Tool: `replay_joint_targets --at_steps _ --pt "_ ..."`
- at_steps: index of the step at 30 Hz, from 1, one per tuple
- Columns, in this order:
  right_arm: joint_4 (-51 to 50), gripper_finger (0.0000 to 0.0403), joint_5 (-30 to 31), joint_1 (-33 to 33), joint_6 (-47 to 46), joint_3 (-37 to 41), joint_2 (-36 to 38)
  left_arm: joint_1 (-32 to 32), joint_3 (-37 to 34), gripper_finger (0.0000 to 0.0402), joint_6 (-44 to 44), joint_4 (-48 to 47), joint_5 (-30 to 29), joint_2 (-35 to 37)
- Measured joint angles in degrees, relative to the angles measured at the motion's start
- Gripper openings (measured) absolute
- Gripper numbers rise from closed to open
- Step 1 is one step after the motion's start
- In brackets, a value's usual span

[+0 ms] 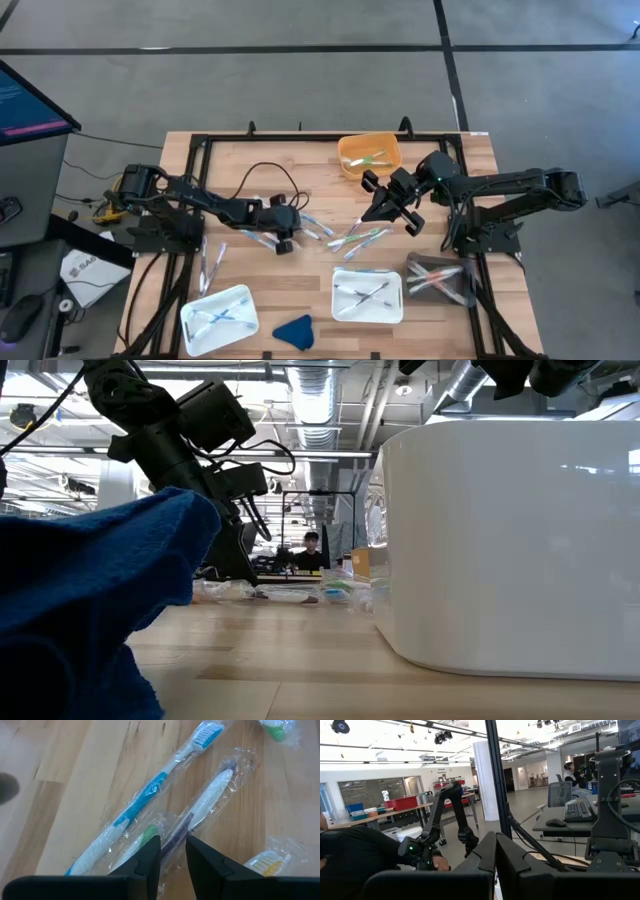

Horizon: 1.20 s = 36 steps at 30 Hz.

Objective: Pick & Place Toothbrushes
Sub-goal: Put the violet toothbrush into the right white bin

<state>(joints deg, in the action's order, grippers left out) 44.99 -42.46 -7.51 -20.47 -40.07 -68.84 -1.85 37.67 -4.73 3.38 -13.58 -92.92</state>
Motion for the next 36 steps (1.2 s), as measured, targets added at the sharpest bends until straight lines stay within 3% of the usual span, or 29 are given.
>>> replay_joint_targets --at_steps 9,24,30,36 --pt "0.0 0.0000 0.0 0.0 0.0 0.0 0.0 0.0 0.0 0.0087 1.1 -0.4 0.0 0.0" --pt "-0.3 0.0000 0.0 0.0 0.0 0.0 0.0 0.8 0.3 0.0124 -0.2 0.0 -0.1 -3.2" --pt "-0.5 0.0000 0.0 0.0 0.0 0.0 0.0 0.9 0.3 0.0096 -1.1 -0.2 3.1 -3.3" --pt "-0.4 0.0000 0.0 0.0 0.0 0.0 0.0 0.8 0.2 0.0041 -1.7 -0.7 4.6 -3.3"
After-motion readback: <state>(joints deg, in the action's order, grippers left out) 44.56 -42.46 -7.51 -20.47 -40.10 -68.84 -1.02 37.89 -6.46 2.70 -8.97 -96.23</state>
